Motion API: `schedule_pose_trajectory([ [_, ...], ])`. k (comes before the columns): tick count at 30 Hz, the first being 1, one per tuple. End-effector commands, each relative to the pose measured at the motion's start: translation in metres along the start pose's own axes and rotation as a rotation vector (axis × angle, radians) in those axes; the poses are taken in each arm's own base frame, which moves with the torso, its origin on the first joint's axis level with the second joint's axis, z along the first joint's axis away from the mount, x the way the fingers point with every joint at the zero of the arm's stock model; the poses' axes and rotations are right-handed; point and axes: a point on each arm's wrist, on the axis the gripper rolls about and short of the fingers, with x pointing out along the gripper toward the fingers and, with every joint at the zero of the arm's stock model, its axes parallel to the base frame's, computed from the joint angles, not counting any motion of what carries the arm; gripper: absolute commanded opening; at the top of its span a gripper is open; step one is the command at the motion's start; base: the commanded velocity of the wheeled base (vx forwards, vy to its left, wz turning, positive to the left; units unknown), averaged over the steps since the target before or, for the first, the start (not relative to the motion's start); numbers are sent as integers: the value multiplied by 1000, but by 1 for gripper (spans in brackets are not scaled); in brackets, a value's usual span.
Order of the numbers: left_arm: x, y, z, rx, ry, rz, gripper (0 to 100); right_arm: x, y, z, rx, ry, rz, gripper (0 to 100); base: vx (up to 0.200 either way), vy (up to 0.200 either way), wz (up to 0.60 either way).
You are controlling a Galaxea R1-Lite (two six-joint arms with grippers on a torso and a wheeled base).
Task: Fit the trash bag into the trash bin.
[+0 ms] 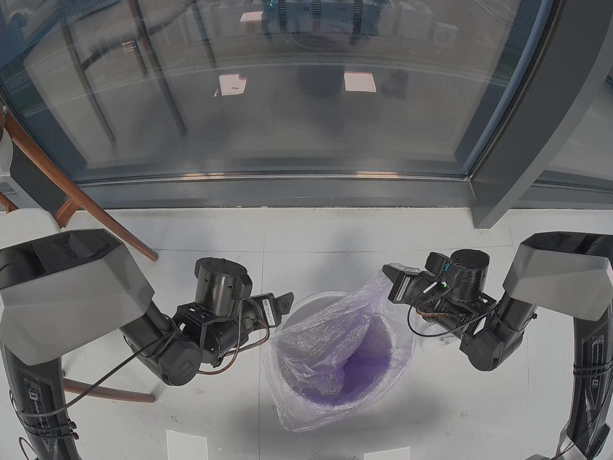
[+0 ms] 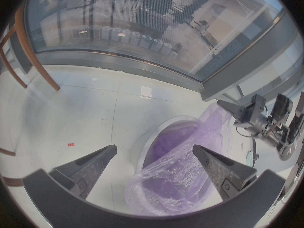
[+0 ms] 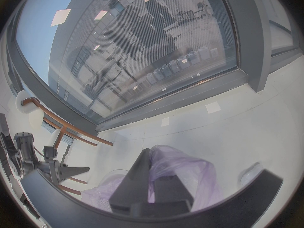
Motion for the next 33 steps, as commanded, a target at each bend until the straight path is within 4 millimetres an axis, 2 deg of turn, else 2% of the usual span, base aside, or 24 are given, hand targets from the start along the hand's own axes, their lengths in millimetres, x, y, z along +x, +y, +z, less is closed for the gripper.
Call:
schedule_pose_trajectory([
  [1,-15,-6,-13,33,55,-56,100,1,2,0,-1,-3,6,0,0,0,0],
  [11,-15,-10,-17,171,55,-91,100,1,10,-5,-6,6,19,0,0,0,0],
  [21,1,-5,-46,200,124,-120,100,2,15,-8,-9,10,28,0,0,0,0],
  [22,2,-4,-48,207,125,-119,0,2,15,-8,-9,10,28,0,0,0,0],
  [28,8,3,-57,263,122,-115,0,2,17,-7,-9,7,31,0,0,0,0],
  [33,4,7,-58,268,108,-111,0,1,20,-7,-11,6,39,0,0,0,0],
])
